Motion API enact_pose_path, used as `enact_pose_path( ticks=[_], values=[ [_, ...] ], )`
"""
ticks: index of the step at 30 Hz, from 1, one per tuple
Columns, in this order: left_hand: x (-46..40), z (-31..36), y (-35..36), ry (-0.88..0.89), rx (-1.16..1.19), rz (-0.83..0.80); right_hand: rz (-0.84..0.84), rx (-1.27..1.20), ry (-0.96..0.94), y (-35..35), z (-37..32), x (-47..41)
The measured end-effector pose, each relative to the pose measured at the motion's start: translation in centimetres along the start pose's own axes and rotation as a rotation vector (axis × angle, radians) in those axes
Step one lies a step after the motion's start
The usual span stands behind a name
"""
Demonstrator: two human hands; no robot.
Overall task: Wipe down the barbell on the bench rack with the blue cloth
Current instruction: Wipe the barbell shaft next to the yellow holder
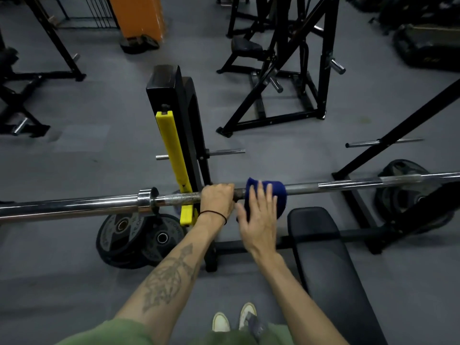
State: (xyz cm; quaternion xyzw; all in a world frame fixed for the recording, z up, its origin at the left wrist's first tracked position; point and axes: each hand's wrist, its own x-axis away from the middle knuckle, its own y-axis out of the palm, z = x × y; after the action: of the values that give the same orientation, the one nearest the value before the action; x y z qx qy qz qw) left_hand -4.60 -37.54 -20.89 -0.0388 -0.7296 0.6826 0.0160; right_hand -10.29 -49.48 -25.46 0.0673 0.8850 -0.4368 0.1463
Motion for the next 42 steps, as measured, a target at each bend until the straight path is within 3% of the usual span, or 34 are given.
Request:
enact_pose_path(
  ticks=[2, 4, 7, 10, 14, 15, 17, 20, 23, 26, 29, 32, 34, 36, 39, 42],
  values=[
    [0.0, -0.1, -0.1, -0.007, -0.01, 0.016, -0.051, 0.094, -0.181, -0.2, 0.8, 0.0],
    [0.1, -0.1, -0.2, 0.008, -0.014, 0.009, -0.001, 0.226, -0.307, -1.4, 3.6, -0.6],
    [0.3, -0.1, -0.4, 0.012, -0.01, -0.007, 0.101, 0.165, -0.101, -2.1, 4.3, -0.7],
    [0.1, -0.1, -0.5, 0.009, -0.015, -0.027, 0.008, 0.035, 0.013, 0.1, 0.0, 0.1],
    [0.2, -0.1, -0.6, 0.04, -0.051, 0.001, -0.026, 0.222, -0.318, -1.0, 3.3, -0.3],
    [0.3, -0.2, -0.5, 0.05, -0.06, 0.013, 0.014, 0.262, -0.308, -1.6, 4.8, -0.6],
    [0.3, -0.3, -0.4, 0.073, -0.089, 0.027, 0.095, 0.219, -0.114, -2.3, 5.8, -0.6],
    [-0.5, -0.5, -0.8, 0.111, -0.11, -0.027, 0.093, 0.044, 0.094, -0.9, 2.2, -0.7],
    [-1.7, -0.7, -1.7, 0.143, -0.08, -0.154, -0.039, 0.073, -0.114, -0.3, 1.0, -0.5],
    [-2.6, -1.1, -1.8, 0.141, 0.041, -0.253, -0.084, 0.279, -0.376, -2.4, 5.4, -1.7],
    [-1.5, -1.0, -0.6, 0.144, -0.006, -0.112, 0.017, 0.282, -0.211, -4.2, 8.1, -1.9],
    [0.3, -0.9, 1.7, 0.17, 0.032, 0.138, 0.055, 0.088, 0.066, -2.0, 3.8, -1.2],
    [1.3, -0.6, 3.1, 0.23, 0.079, 0.33, -0.032, 0.036, -0.012, -0.7, 0.8, -0.6],
    [2.1, -0.3, 4.1, 0.266, 0.12, 0.456, -0.134, 0.111, -0.223, -0.7, 1.1, -0.5],
    [2.8, -0.2, 4.6, 0.257, 0.105, 0.44, -0.063, 0.253, -0.357, -2.6, 5.6, -1.8],
    [2.8, 0.0, 4.2, 0.22, 0.08, 0.349, 0.053, 0.217, -0.089, -3.4, 6.7, -1.6]
  ],
)
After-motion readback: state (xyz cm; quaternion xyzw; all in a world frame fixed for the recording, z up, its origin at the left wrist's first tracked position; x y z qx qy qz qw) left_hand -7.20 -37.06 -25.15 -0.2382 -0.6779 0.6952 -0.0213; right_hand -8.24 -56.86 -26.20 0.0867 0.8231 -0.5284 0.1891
